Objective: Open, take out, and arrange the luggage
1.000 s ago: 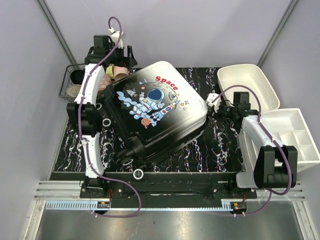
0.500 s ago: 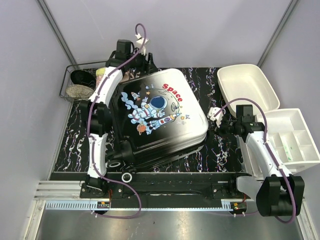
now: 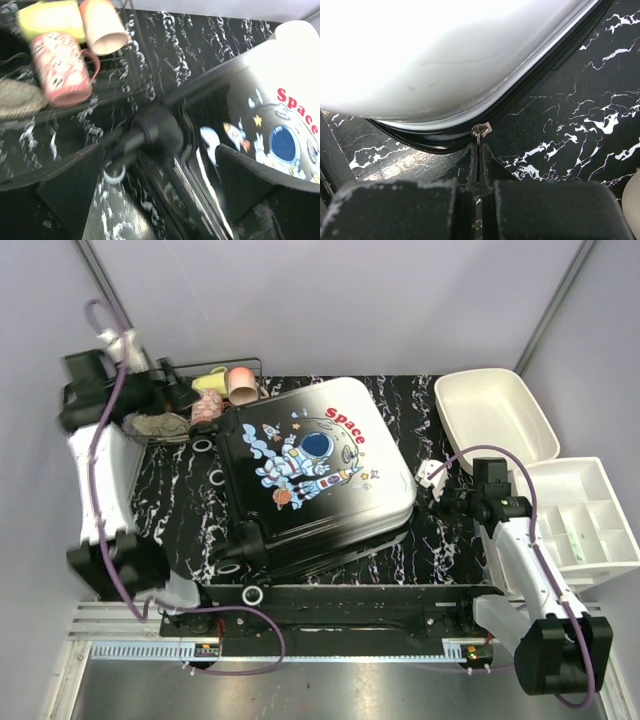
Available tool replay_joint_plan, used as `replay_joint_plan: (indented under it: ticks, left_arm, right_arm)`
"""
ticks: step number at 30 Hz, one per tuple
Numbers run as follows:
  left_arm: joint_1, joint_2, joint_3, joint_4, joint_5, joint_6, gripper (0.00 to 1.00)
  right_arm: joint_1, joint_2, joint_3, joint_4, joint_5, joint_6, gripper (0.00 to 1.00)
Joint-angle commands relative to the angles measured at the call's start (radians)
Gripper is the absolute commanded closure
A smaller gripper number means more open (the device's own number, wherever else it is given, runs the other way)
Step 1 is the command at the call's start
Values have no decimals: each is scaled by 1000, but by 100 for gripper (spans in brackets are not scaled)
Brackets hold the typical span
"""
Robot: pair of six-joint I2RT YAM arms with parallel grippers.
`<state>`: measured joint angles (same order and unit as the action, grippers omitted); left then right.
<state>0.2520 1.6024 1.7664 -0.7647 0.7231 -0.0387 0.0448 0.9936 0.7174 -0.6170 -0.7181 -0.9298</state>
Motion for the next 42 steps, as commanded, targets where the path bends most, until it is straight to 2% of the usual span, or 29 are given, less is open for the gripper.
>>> replay_joint_plan:
  ticks: [1, 3, 5, 7, 8, 10, 14, 17, 21, 25, 28, 30, 33, 34, 37, 42]
  left_arm:
    - [73, -278, -232, -118, 36, -6, 1]
    - [72, -343, -356, -134, 23, -6, 1]
    - [73, -372, -466, -101, 47, -67, 1]
    - [66, -369, -519, -27, 134, -117, 1]
    - [50, -349, -550, 2, 147, -163, 1]
    - [-26, -311, -536, 27, 113, -159, 1]
    - [-155, -135, -414, 38, 102, -107, 1]
    - [-215, 0, -296, 39, 111, -67, 5]
    - [-247, 163, -98, 2, 104, -9, 8]
    - [-247, 273, 132, -141, 102, 126, 7]
    - [-247, 240, 232, -246, 87, 213, 6]
    - [-244, 182, 225, -268, 78, 244, 4]
    - [-241, 41, 173, -324, 78, 335, 1]
    - [-241, -19, 145, -355, 82, 406, 1]
    - [-241, -102, 85, -507, 88, 581, 1]
    - [-234, -162, 2, -770, 55, 790, 1]
  right_arm:
    - [15, -38, -21, -44, -23, 31, 100]
    - [17, -36, -29, -21, -33, 29, 100]
    - [17, -23, -27, -6, -43, 23, 100]
    - [17, -6, -21, -20, -58, -13, 100]
    - [15, 10, -10, -33, -66, -20, 100]
    - [17, 22, 1, -50, -75, -39, 100]
    - [17, 5, -6, -90, -110, -60, 100]
    - [17, -33, -28, -102, -141, -66, 100]
    - [24, -61, -52, -99, -165, -57, 100]
    - [65, -58, -50, -63, -179, 20, 100]
    - [108, -64, -58, 7, -137, 103, 100]
    - [109, -50, -59, 51, -28, 164, 100]
    - [66, -13, -27, 54, 26, 140, 100]
    - [46, -6, -4, 50, 20, 135, 100]
    - [-12, 11, 43, 42, 12, 100, 100]
    - [-23, 83, 128, 42, 16, 94, 100]
